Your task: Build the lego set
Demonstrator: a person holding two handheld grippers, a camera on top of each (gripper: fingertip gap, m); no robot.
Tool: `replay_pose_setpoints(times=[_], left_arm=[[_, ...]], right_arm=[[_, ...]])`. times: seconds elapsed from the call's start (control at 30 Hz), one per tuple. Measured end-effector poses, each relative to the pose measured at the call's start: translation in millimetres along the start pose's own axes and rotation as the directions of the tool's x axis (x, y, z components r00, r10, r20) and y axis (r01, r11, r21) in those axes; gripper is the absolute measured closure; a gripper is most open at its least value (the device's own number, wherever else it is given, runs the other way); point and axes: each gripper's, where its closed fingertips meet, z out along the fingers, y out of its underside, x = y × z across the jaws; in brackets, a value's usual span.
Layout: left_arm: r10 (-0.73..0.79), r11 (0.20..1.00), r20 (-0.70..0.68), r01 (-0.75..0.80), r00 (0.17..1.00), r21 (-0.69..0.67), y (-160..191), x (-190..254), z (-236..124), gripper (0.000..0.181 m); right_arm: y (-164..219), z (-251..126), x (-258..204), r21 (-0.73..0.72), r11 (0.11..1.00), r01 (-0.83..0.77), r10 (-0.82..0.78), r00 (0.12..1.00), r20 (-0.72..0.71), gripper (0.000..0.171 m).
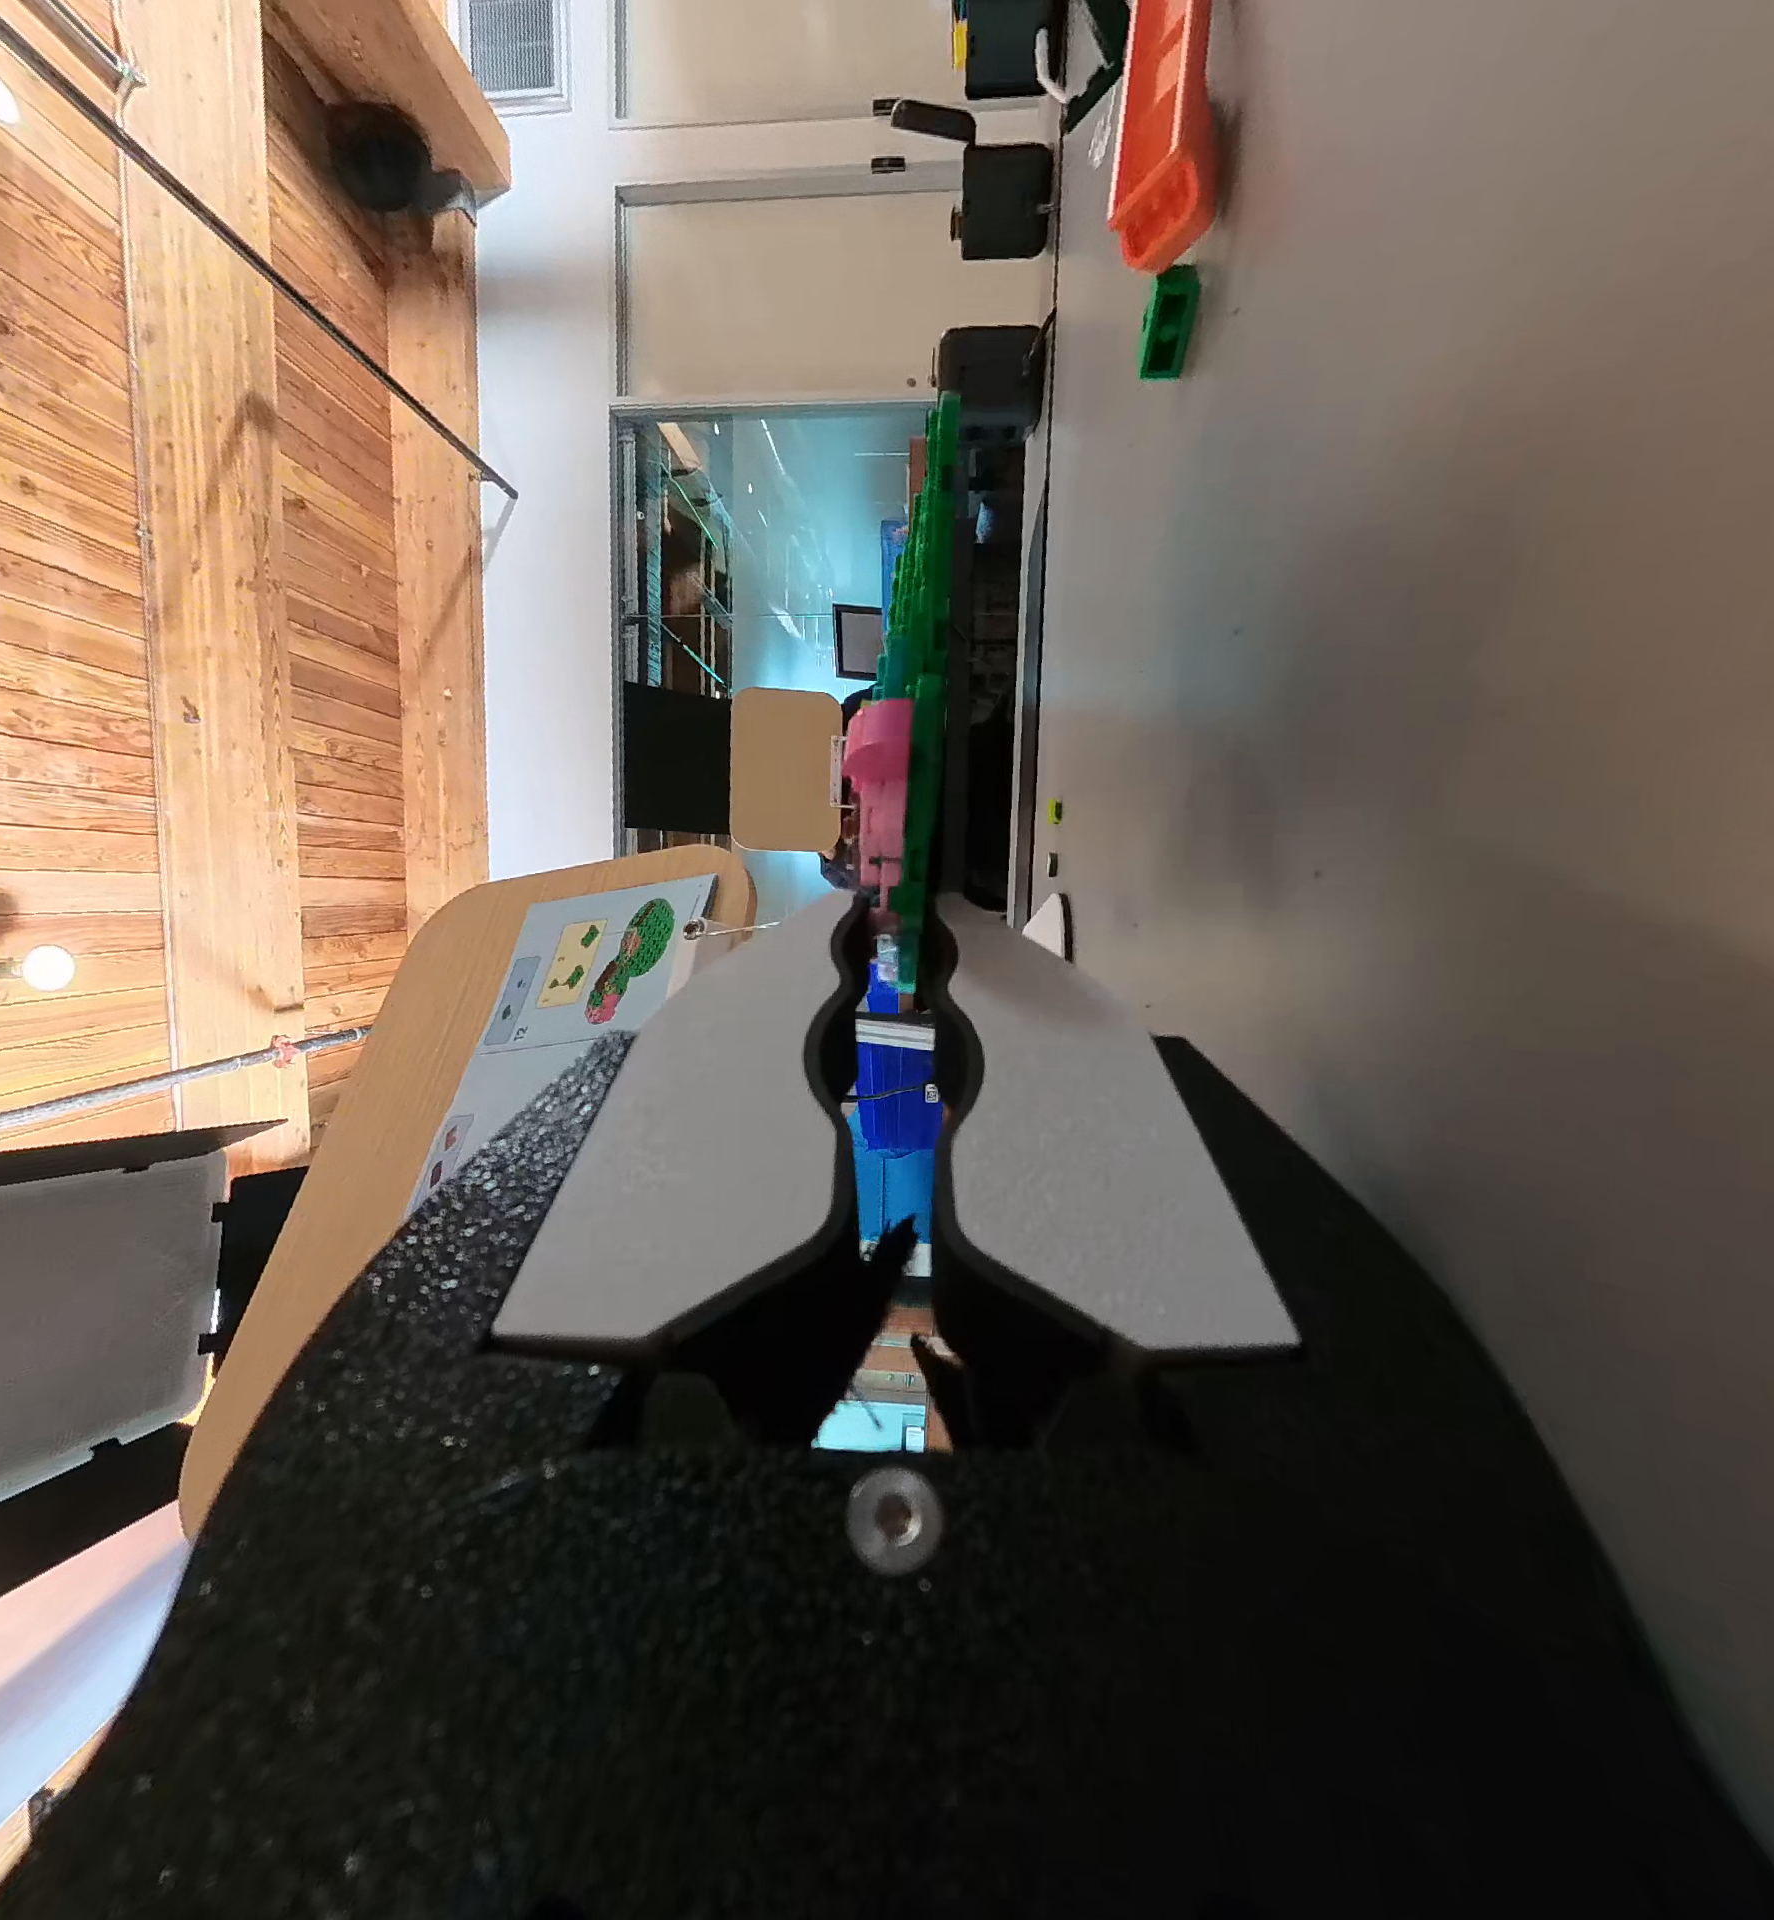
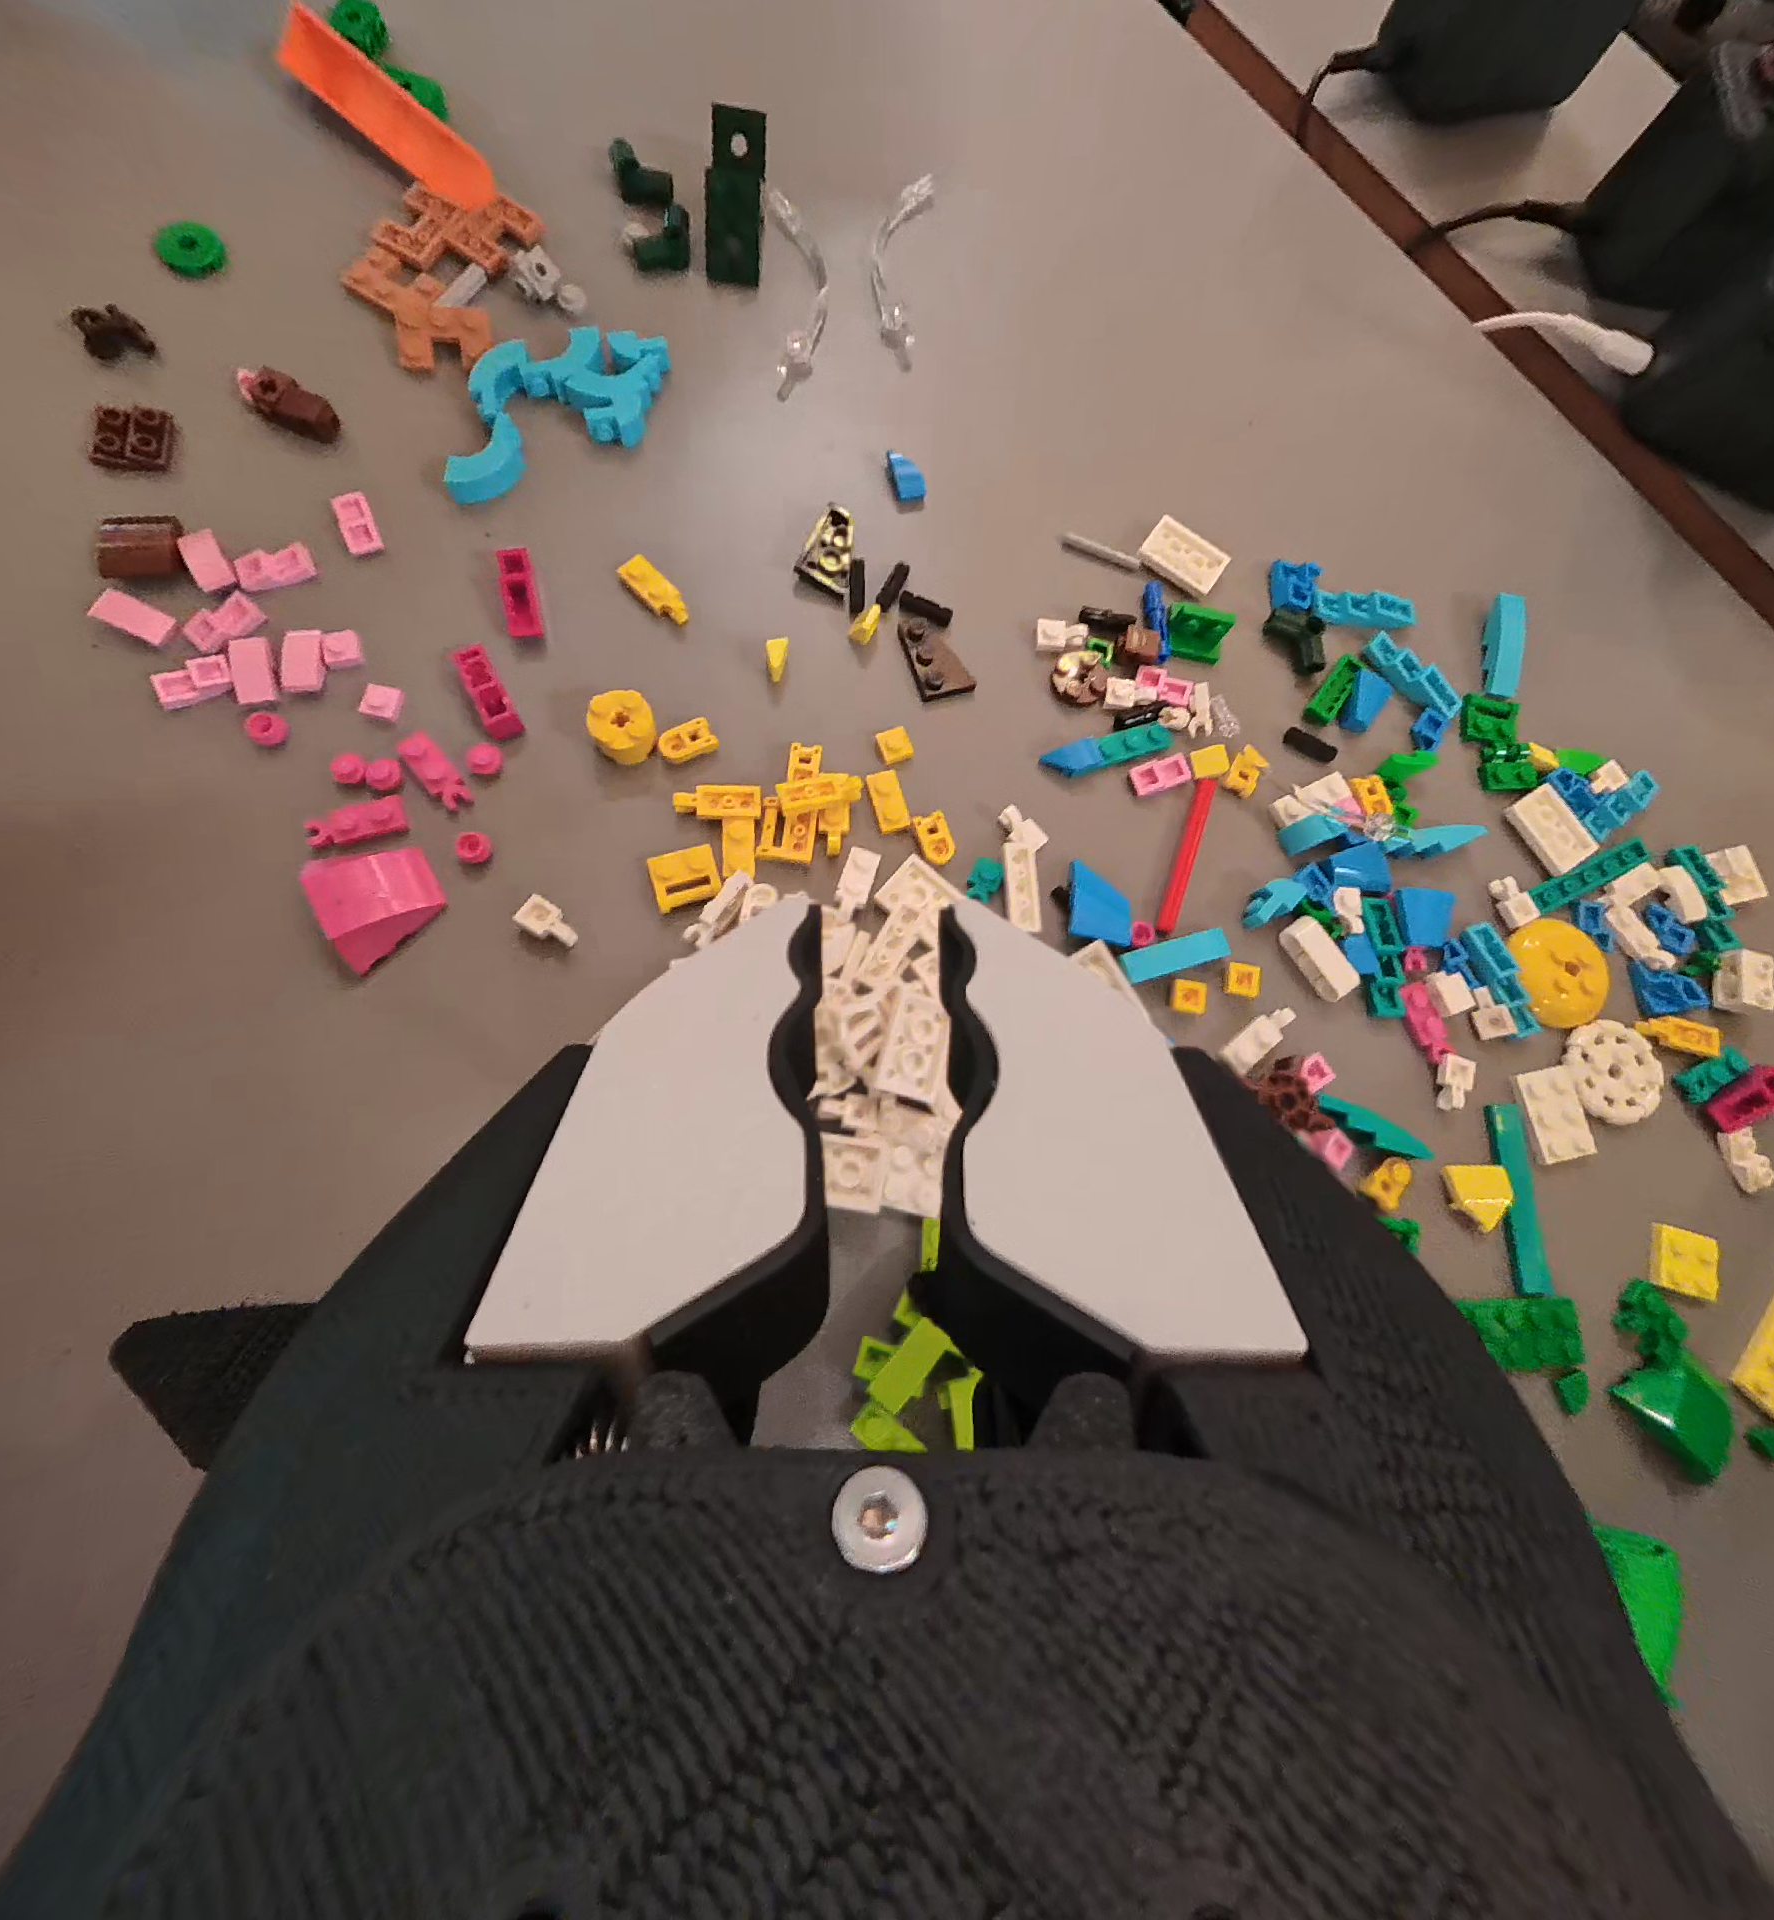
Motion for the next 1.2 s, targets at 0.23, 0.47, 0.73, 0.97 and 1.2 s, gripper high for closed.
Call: replay_pose_setpoints(times=[0.23, 0.47, 0.73, 0.97, 1.2], left_arm=[[-0.006, 1.0, 0.013, 0.006, 1.0, -0.001, 1, -3, -1, 0.173], [0.007, 1.0, 0.01, -0.007, 1.0, 0.016, -3, -2, -1, 0.173], [0.019, 1.0, 0.002, -0.019, 1.0, 0.025, -5, 0, -2, 0.173], [0.021, 0.999, 0.003, -0.021, 1.0, 0.036, -7, -1, -4, 0.173], [0.023, 0.997, -0.002, -0.022, 1.0, 0.071, -12, -1, -6, 0.173]], right_arm=[[18, -13, -8, -0.051, 0.998, 0.042, -0.047, 0.995, -0.084, 0.156], [0, -9, -40, 0.07, 0.997, 0.042, -0.04, 0.999, -0.033, 0.156], [-99, 84, -113, 0.202, 0.945, 0.258, -0.293, 0.941, 0.171, 0.152], [-99, 141, -126, -0.011, 0.868, 0.497, -0.458, 0.808, 0.371, 0.14], [-96, 147, -118, 0.0, 0.572, 0.82, -0.724, 0.505, 0.47, 0.146]])
